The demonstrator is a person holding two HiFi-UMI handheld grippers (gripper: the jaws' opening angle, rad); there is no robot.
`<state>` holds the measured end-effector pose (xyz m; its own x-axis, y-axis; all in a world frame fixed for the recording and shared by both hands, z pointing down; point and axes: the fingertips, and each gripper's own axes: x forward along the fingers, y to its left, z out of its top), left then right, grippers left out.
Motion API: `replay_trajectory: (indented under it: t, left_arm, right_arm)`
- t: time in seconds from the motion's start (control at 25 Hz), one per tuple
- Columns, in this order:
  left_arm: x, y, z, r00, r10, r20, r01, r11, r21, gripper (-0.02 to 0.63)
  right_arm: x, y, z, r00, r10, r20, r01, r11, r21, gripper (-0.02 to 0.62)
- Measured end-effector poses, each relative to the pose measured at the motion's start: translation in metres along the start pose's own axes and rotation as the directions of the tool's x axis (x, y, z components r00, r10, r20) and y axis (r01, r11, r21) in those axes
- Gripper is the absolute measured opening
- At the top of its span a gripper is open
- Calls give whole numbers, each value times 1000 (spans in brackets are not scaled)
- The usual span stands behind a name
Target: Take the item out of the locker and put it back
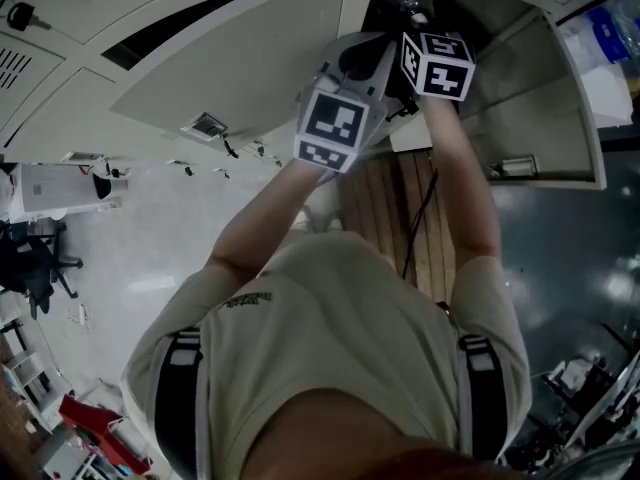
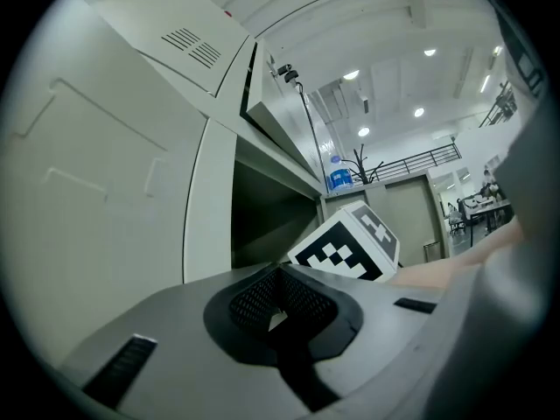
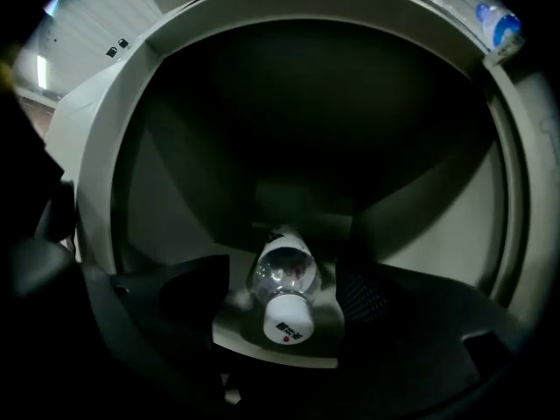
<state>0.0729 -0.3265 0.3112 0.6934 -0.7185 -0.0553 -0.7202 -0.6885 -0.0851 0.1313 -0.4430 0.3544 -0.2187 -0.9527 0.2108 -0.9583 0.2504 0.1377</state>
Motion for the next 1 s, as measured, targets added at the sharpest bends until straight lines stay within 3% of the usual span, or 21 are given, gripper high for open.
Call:
replay_trajectory:
  t: [0.32,0.56,1.0]
  left_arm:
    - [-1,-1,-7,1000,-10,-6,10,1000,-10,12]
    - [-1,-1,-11,1000,-19,-12,18,1000,-8,12]
    - [0,-3,-15,999,-30,-24,30,1000,5,12]
  right_arm:
    - [16,4,-15,999,16,-31,-16,1000,21,385]
    - [17,-4,-12,999,-30,-10,30,999,10,278]
    - [15,-6,-8,999,-42,20,42,999,-9,272]
